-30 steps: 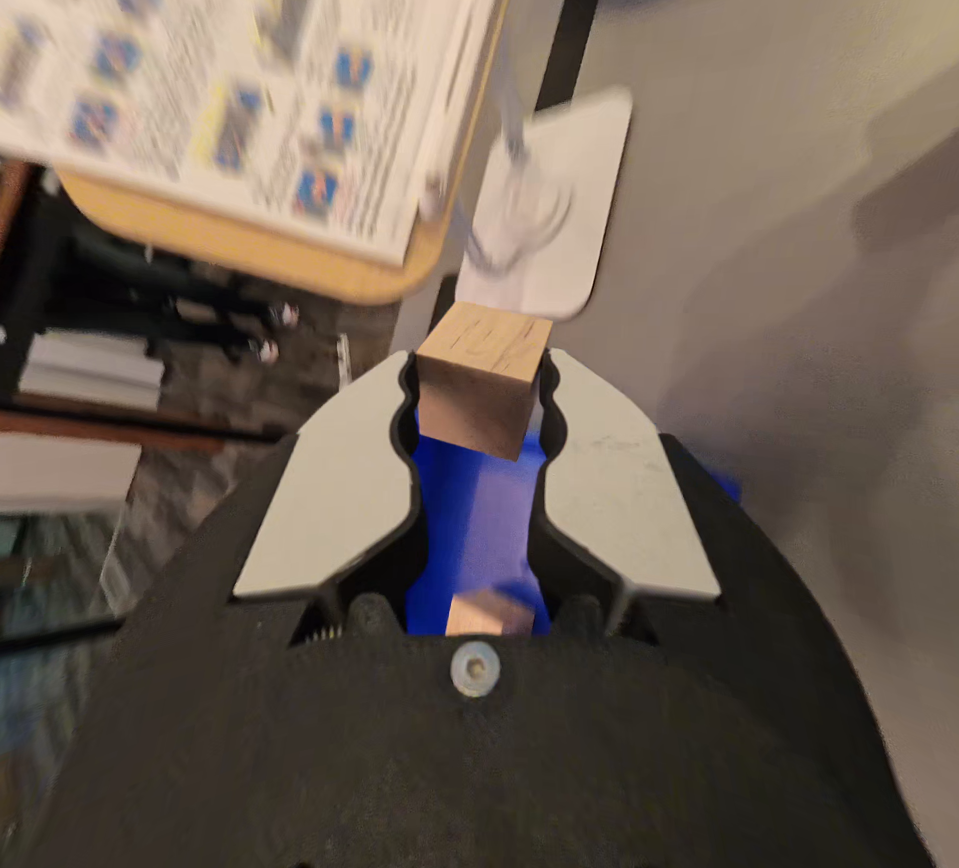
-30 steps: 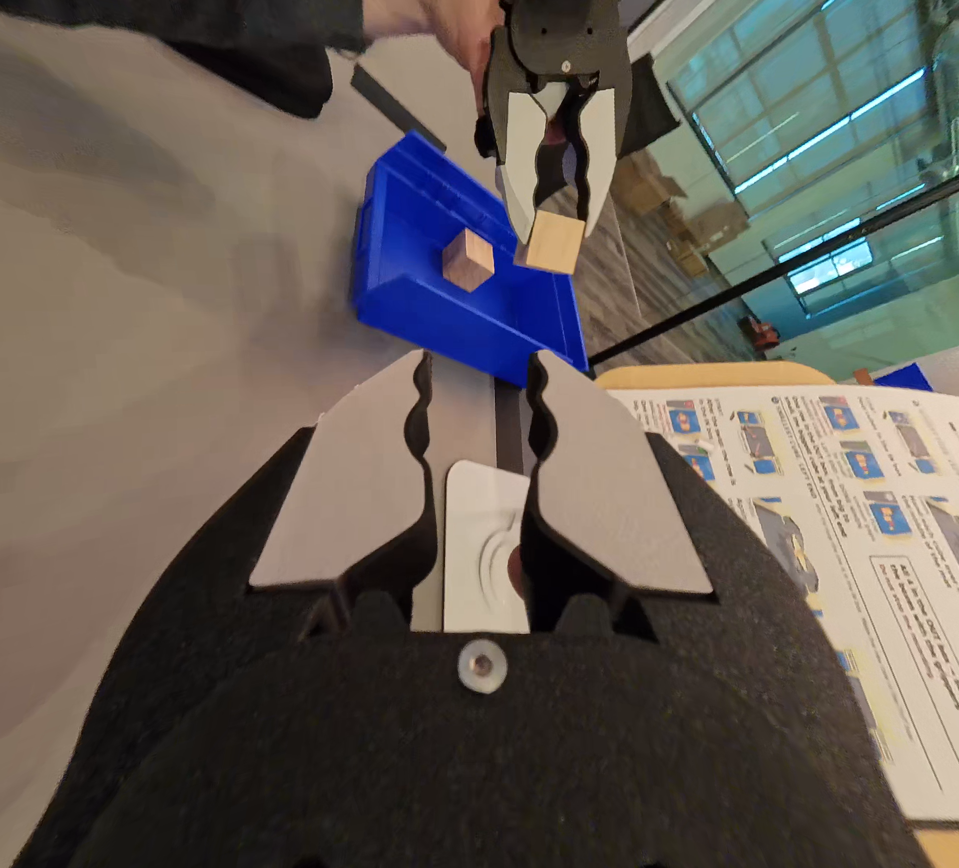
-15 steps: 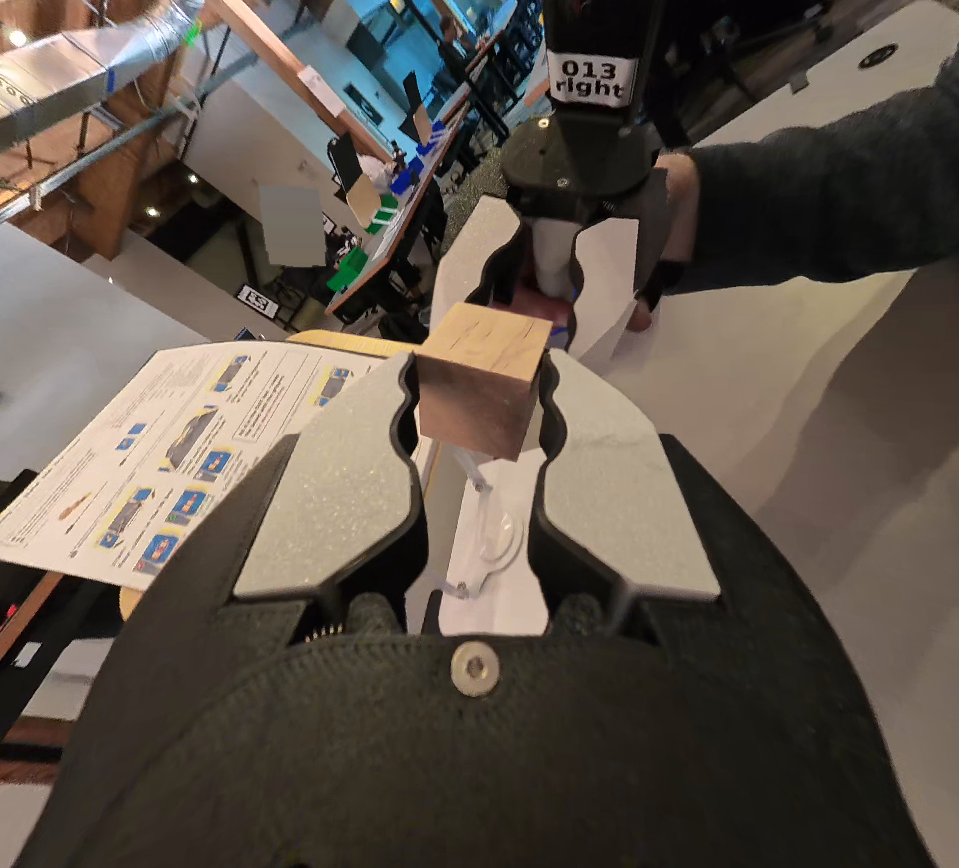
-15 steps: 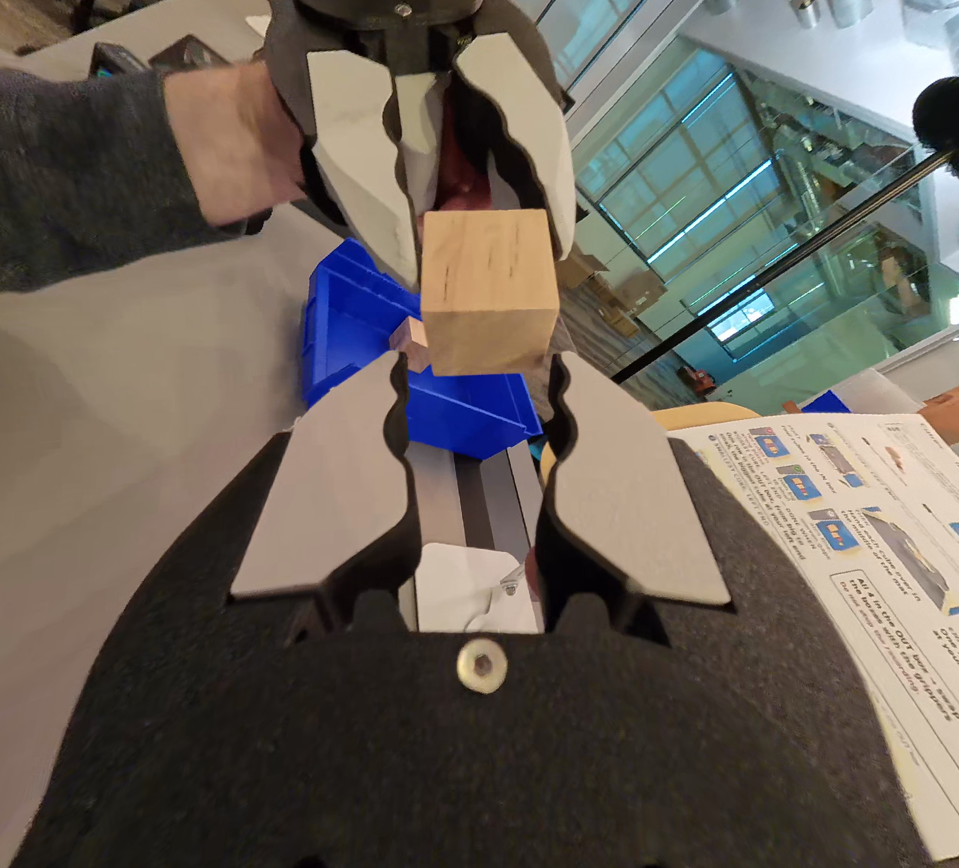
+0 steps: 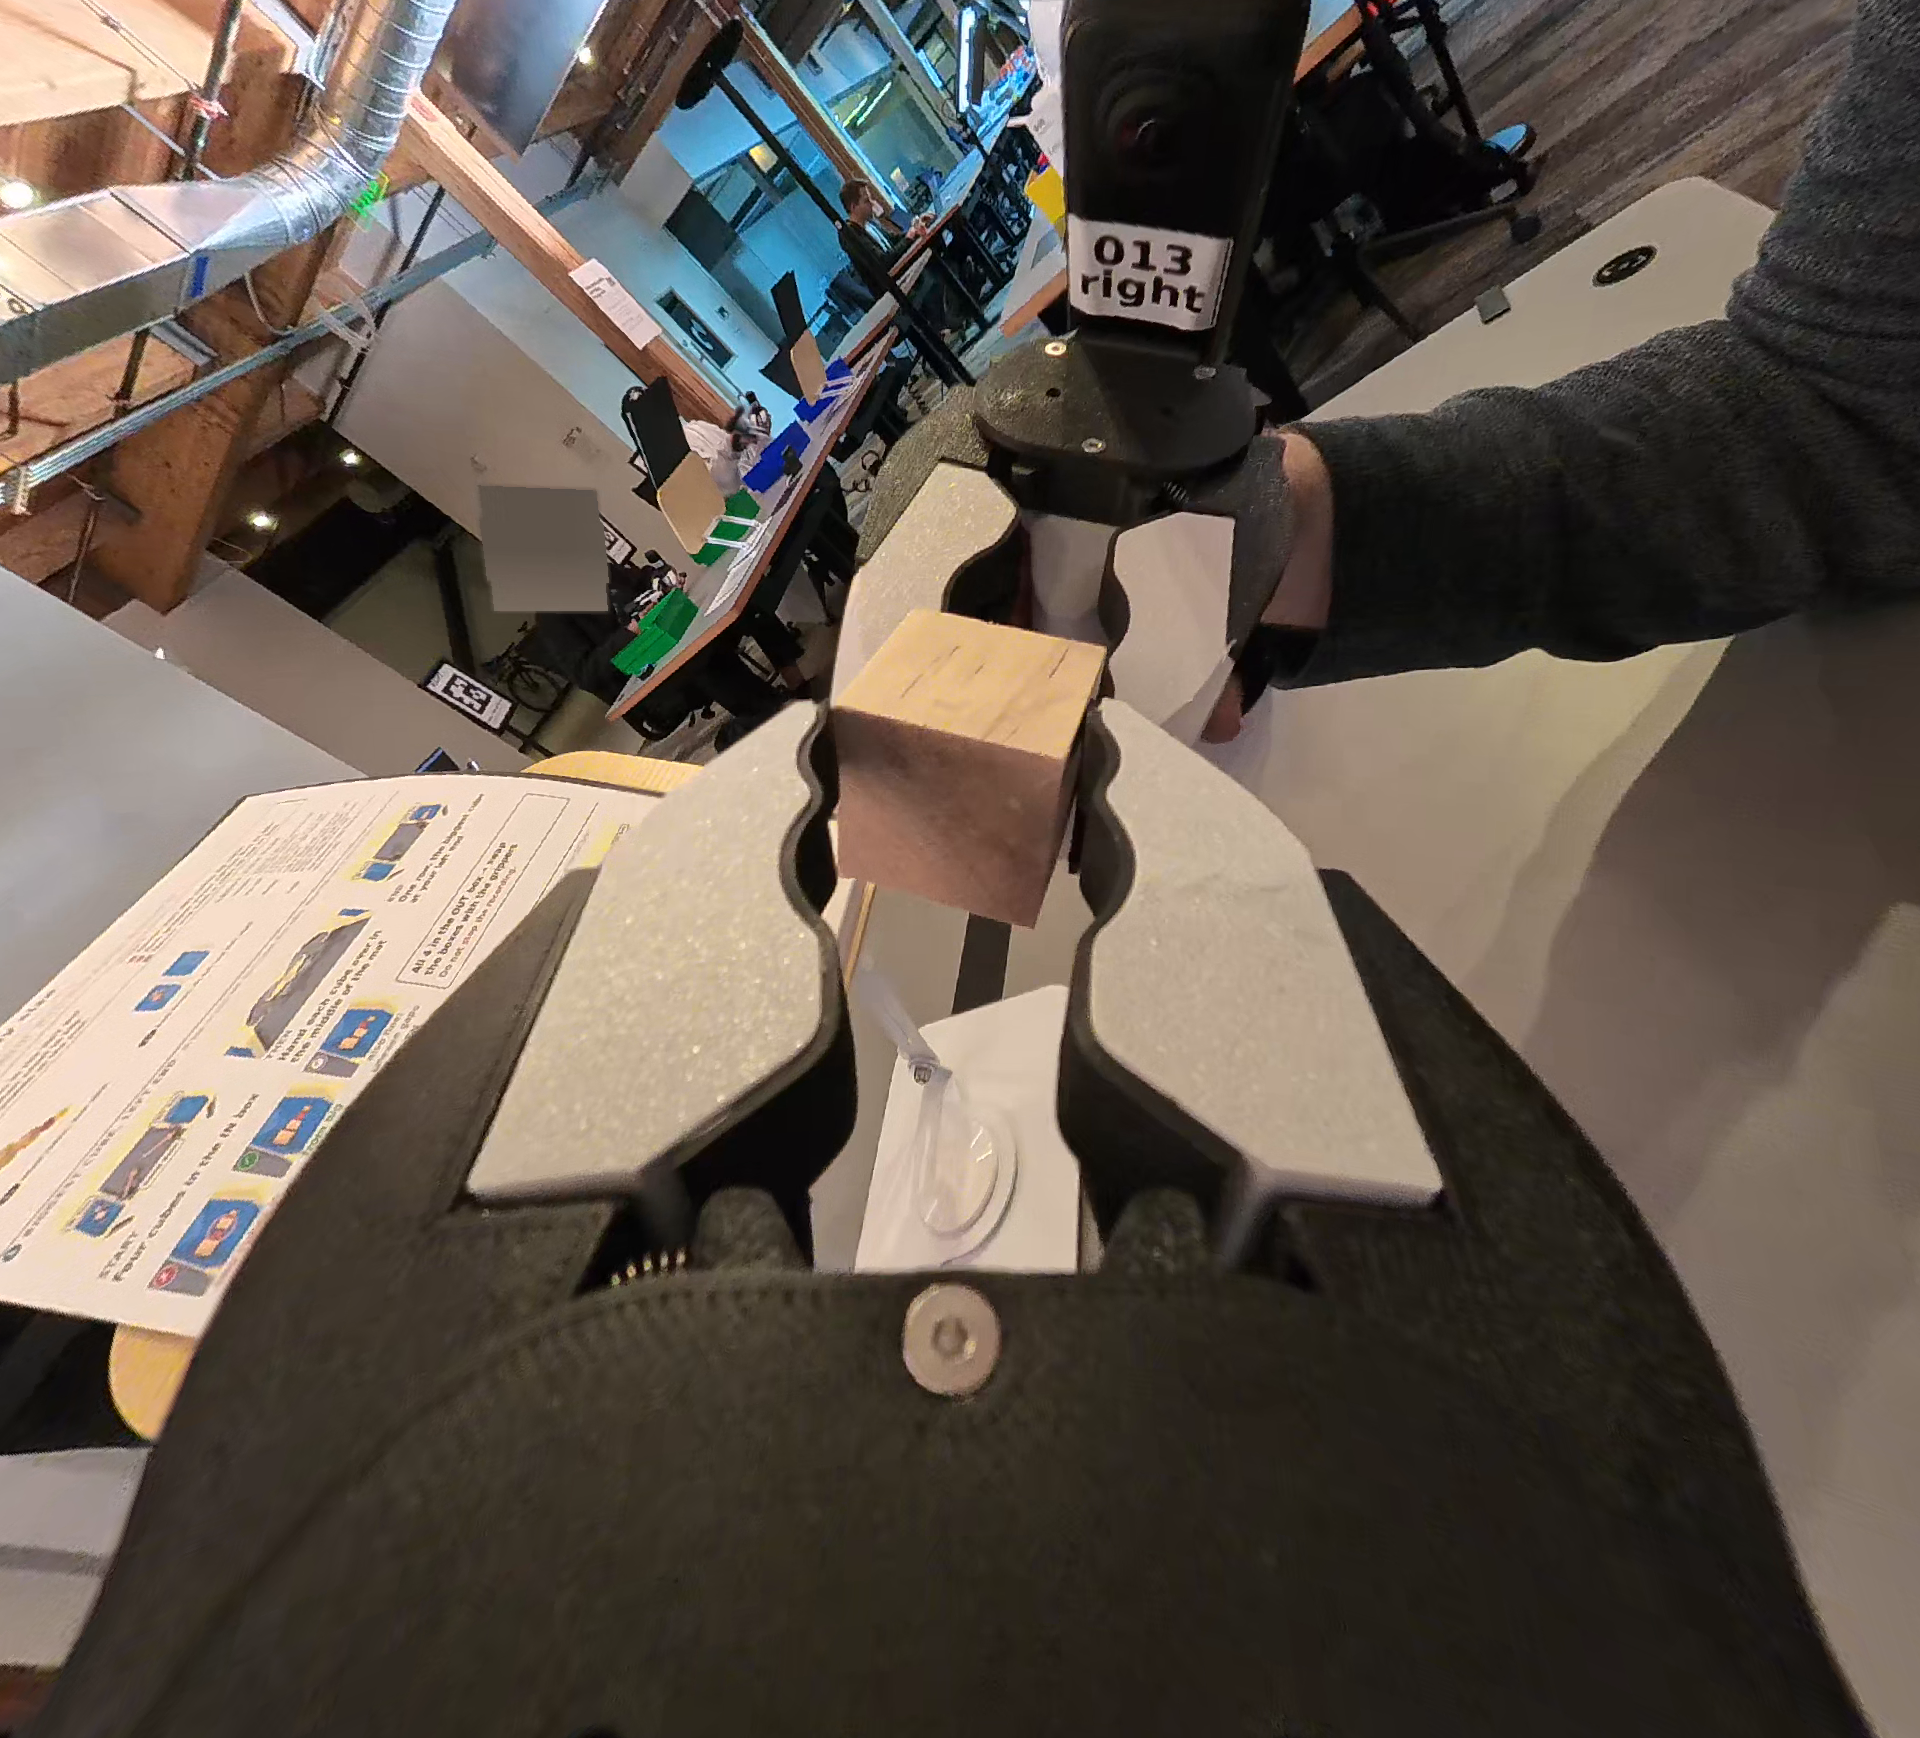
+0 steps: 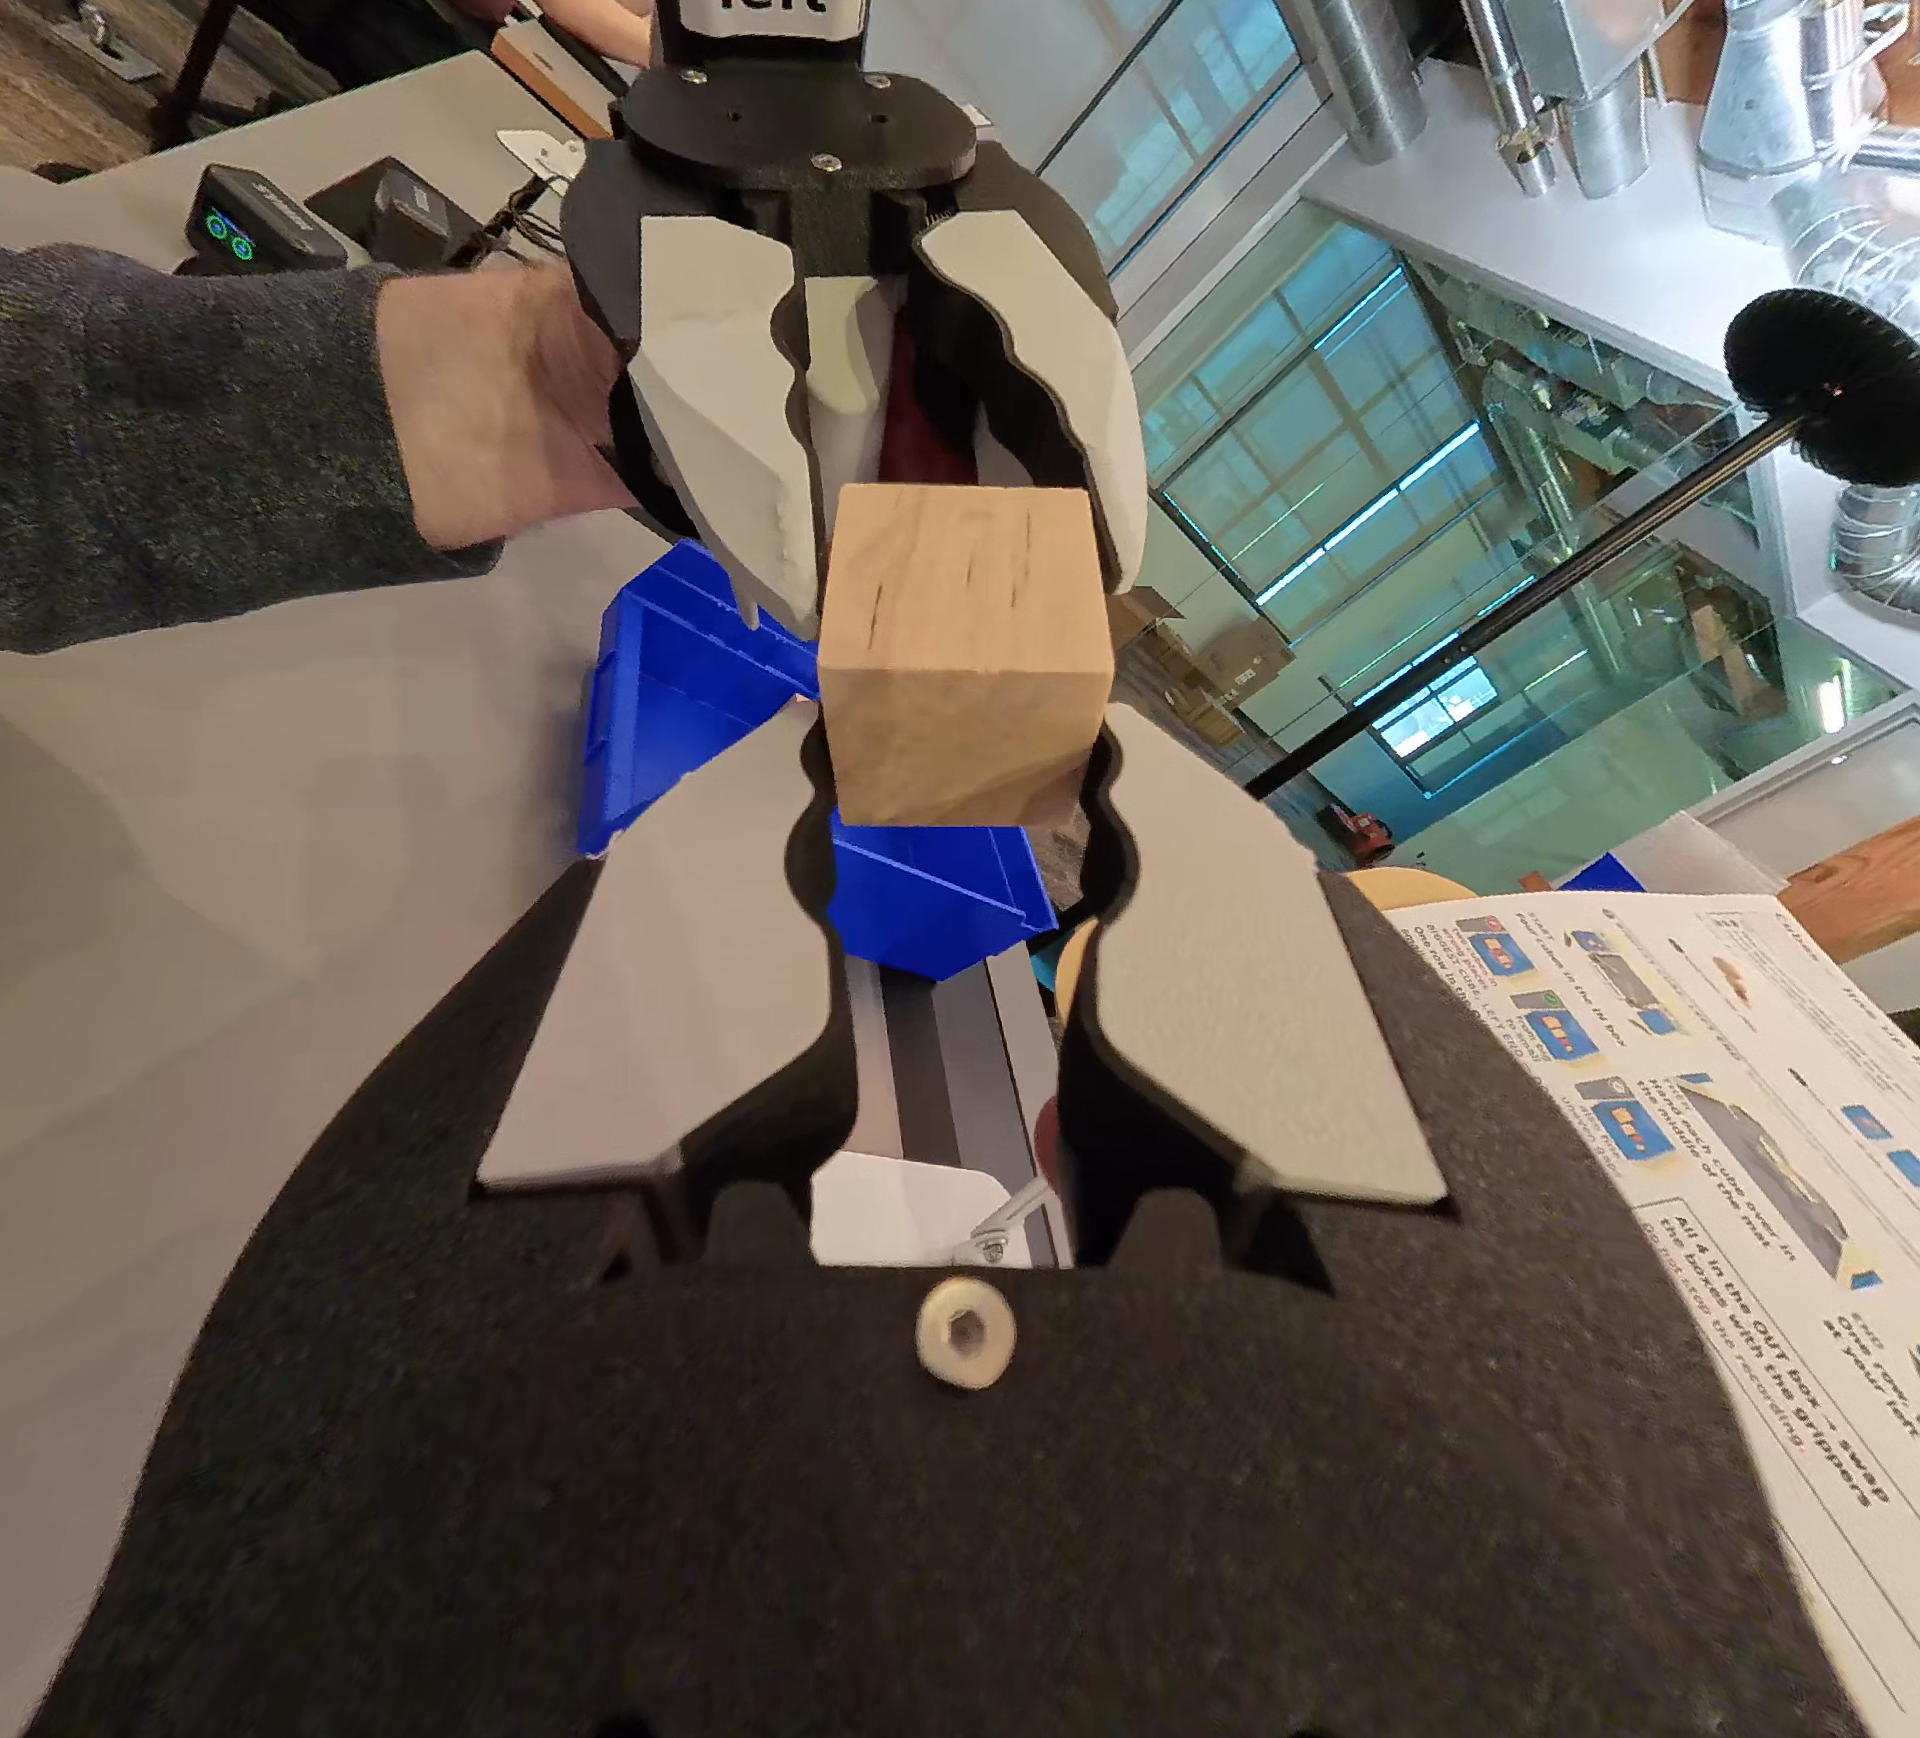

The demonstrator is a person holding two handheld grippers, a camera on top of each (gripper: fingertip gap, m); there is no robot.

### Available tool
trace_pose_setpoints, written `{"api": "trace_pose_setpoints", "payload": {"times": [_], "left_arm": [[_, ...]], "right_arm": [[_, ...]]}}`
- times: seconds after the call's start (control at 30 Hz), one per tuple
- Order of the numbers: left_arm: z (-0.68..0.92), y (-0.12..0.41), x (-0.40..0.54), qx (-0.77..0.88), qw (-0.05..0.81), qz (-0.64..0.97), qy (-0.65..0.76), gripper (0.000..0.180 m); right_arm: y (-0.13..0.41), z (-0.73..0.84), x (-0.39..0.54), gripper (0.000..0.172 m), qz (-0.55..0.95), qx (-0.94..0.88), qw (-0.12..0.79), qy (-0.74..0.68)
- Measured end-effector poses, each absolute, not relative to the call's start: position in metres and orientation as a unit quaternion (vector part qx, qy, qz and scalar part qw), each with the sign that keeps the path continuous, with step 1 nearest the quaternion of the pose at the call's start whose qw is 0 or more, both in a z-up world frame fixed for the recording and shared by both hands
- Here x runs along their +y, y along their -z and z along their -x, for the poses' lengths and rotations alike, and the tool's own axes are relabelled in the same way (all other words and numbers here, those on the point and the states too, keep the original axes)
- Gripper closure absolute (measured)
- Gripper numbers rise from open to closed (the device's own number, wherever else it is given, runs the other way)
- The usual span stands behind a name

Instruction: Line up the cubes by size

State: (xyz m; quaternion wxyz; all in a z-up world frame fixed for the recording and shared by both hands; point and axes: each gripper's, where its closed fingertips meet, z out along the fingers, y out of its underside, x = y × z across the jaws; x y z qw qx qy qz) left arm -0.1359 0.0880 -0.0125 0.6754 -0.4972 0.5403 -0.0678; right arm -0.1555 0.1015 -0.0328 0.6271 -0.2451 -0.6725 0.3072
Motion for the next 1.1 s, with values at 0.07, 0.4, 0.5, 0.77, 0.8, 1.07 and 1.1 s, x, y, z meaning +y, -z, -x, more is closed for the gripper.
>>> {"api": "trace_pose_setpoints", "payload": {"times": [0.07, 0.4, 0.5, 0.77, 0.8, 1.07, 1.1], "left_arm": [[0.136, 0.012, 0.086, 0.537, 0.675, 0.500, 0.082, 0.137], [0.174, -0.011, 0.070, 0.509, 0.690, 0.512, -0.048, 0.180], [0.184, -0.024, 0.056, 0.497, 0.708, 0.500, -0.046, 0.180], [0.199, -0.024, 0.049, 0.493, 0.706, 0.506, -0.052, 0.180], [0.199, -0.023, 0.051, 0.493, 0.704, 0.509, -0.055, 0.180], [0.192, -0.011, 0.062, 0.506, 0.679, 0.526, -0.075, 0.180], [0.191, -0.010, 0.064, 0.508, 0.676, 0.528, -0.076, 0.180]], "right_arm": [[0.031, 0.155, 0.100, 0.127, 0.243, -0.673, 0.626, -0.308], [0.006, 0.104, 0.135, 0.127, 0.290, -0.642, 0.662, -0.255], [0.005, 0.050, 0.168, 0.128, 0.339, -0.631, 0.671, -0.191], [0.053, -0.108, 0.295, 0.127, 0.526, -0.644, 0.555, 0.021], [0.064, -0.123, 0.307, 0.127, 0.543, -0.646, 0.535, 0.035], [0.163, -0.191, 0.375, 0.127, 0.627, -0.683, 0.364, 0.089], [0.173, -0.194, 0.381, 0.127, 0.632, -0.688, 0.344, 0.092]]}}
